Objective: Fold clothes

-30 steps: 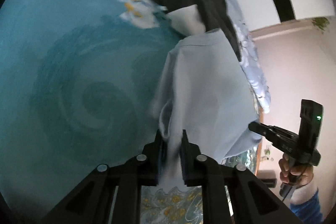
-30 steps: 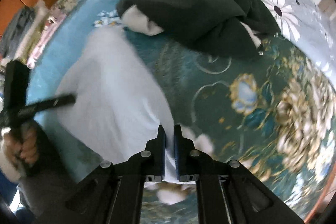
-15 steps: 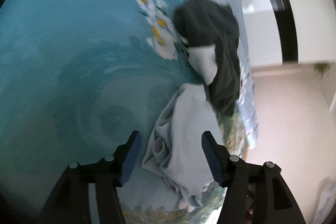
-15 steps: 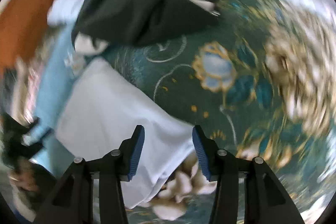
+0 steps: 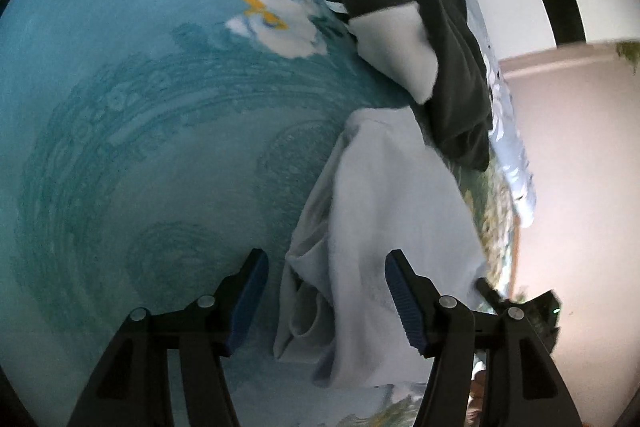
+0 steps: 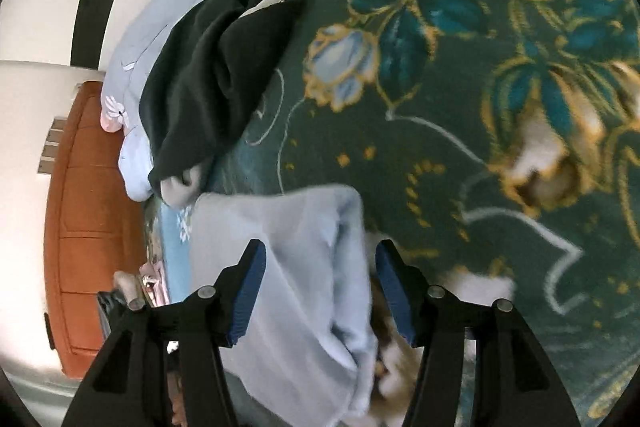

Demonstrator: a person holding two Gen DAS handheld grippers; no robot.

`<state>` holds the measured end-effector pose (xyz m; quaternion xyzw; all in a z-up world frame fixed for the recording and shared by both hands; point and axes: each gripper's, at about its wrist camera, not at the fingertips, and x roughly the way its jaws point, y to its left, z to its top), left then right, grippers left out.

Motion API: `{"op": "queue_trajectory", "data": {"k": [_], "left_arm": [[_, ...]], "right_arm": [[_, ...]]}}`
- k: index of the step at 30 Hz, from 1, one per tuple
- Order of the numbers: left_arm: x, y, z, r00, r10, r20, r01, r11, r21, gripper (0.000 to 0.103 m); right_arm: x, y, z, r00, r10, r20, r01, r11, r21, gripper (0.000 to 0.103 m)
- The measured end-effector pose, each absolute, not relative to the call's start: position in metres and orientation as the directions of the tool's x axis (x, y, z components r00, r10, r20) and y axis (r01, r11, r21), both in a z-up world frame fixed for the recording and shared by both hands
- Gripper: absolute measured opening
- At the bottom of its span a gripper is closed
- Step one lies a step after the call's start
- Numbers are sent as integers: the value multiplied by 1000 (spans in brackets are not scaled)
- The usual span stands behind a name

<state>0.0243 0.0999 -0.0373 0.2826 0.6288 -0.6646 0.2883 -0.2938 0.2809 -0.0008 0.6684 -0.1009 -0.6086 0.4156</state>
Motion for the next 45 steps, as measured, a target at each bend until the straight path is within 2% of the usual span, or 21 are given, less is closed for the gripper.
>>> {"op": "queue_trajectory", "data": {"k": [1, 2, 3, 5, 14, 21, 22, 23, 24, 25, 26, 29, 33, 37, 40, 45], "left_arm": [[28, 98, -37, -685, -32, -728, 729, -26, -684, 65], [28, 97, -37, -694, -31, -720, 720, -16, -693, 65], [25, 97, -38, -701, -24, -712, 713, -12, -701, 65], [20, 97, -41, -716, -11, -698, 698, -5, -716, 66], [-5, 95, -52, -780, 44, -624, 626, 34, -779, 69], [-24, 93, -61, -824, 85, -561, 566, 68, -821, 71], [-23, 95, -59, -825, 79, -560, 565, 68, -822, 63], [-20, 99, -53, -822, 64, -566, 570, 62, -820, 47], [-16, 102, -48, -819, 48, -572, 574, 57, -817, 38], [-12, 106, -42, -815, 33, -578, 579, 52, -814, 25], [-8, 110, -36, -812, 17, -584, 584, 47, -810, 21], [3, 120, -19, -800, -30, -600, 599, 33, -800, 16], [18, 135, 3, -781, -93, -617, 619, 15, -786, 16], [33, 149, 26, -760, -156, -631, 639, -1, -769, 16], [41, 149, 9, -717, -149, -681, 685, 33, -728, 16], [63, 145, -28, -693, -95, -714, 701, 141, -699, 16]], "right_arm": [[-293, 276, -1, 240, -636, -733, 369, -639, 675, 44], [-291, 272, 2, 239, -623, -745, 387, -642, 662, 18], [-289, 268, 6, 235, -607, -759, 413, -645, 643, 13], [-289, 262, 14, 224, -587, -778, 450, -646, 617, 9], [-319, 251, 47, 155, -609, -778, 503, -629, 592, 8], [-321, 260, 49, 164, -610, -775, 463, -646, 607, 8], [-320, 260, 49, 164, -607, -778, 463, -649, 604, 8], [-319, 260, 50, 164, -603, -781, 465, -651, 600, 8], [-318, 261, 50, 164, -602, -781, 465, -651, 600, 8], [-317, 260, 51, 165, -604, -779, 465, -649, 602, 8], [-317, 258, 53, 166, -607, -777, 467, -646, 604, 8], [-312, 253, 63, 174, -604, -778, 502, -625, 598, 8], [-302, 247, 80, 197, -604, -772, 554, -581, 596, 8], [-290, 239, 96, 287, -641, -711, 540, -505, 674, 8], [-279, 221, 95, 347, -644, -681, 540, -457, 707, 8], [-261, 178, 44, 373, -530, -761, 576, -511, 638, 9]]}}
